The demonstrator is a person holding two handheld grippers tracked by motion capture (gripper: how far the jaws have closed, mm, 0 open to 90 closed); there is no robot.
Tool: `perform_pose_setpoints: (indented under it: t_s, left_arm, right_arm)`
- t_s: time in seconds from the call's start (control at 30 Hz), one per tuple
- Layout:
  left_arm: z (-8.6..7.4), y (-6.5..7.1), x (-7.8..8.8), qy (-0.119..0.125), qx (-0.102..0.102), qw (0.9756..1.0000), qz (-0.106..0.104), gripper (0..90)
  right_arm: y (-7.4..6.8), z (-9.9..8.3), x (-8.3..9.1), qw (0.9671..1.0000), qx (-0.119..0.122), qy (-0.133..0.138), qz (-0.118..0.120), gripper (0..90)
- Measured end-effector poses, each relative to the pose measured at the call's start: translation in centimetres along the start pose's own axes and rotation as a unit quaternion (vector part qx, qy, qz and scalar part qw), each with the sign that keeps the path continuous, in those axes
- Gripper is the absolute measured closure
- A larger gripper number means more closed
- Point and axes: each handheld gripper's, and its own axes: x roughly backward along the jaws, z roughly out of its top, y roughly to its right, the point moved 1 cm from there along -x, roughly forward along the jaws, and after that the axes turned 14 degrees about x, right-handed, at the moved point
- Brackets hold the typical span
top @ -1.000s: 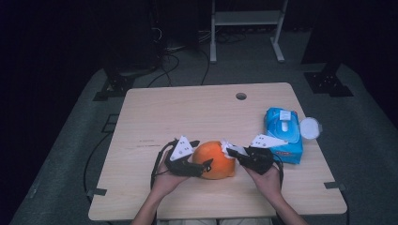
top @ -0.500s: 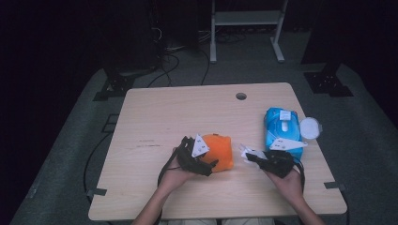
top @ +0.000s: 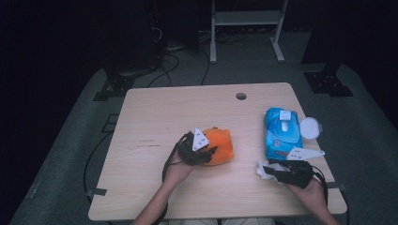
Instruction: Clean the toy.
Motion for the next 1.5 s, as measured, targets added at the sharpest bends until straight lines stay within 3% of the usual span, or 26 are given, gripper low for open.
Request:
perform_pose_setpoints:
  t_s: [0.2,0.3,0.43,0.83,1.23,1.5]
  left_arm:
    - [0.0,-0.1,0.5,-0.006,0.007,0.9998,-0.019,32.9]
    - [0.1,-0.3,1.1,-0.006,0.028,0.9986,-0.045,26.0]
    - [0.1,-0.6,2.5,0.014,0.049,0.9971,-0.056,23.3]
    - [-0.3,-1.6,5.3,0.024,0.056,0.9971,-0.045,16.0]
    - [-2.4,-3.2,7.5,0.012,0.073,0.997,-0.024,12.2]
    - [-4.0,-4.1,8.6,0.01,0.097,0.9951,-0.017,11.3]
  right_arm:
    - [-0.2,0.5,0.2,0.9997,0.008,0.018,0.01,53.2]
    - [-0.2,0.5,0.3,0.9996,0.005,0.025,0.01,52.7]
    - [-0.1,0.7,0.6,0.9994,0.002,0.034,0.008,52.0]
    - [-0.1,0.9,1.0,0.999,-0.005,0.045,0.002,49.6]
    - [-0.1,1.1,0.9,0.9991,-0.007,0.043,0.0,47.5]
    - [0.0,1.2,0.6,0.9992,-0.006,0.04,-0.001,46.1]
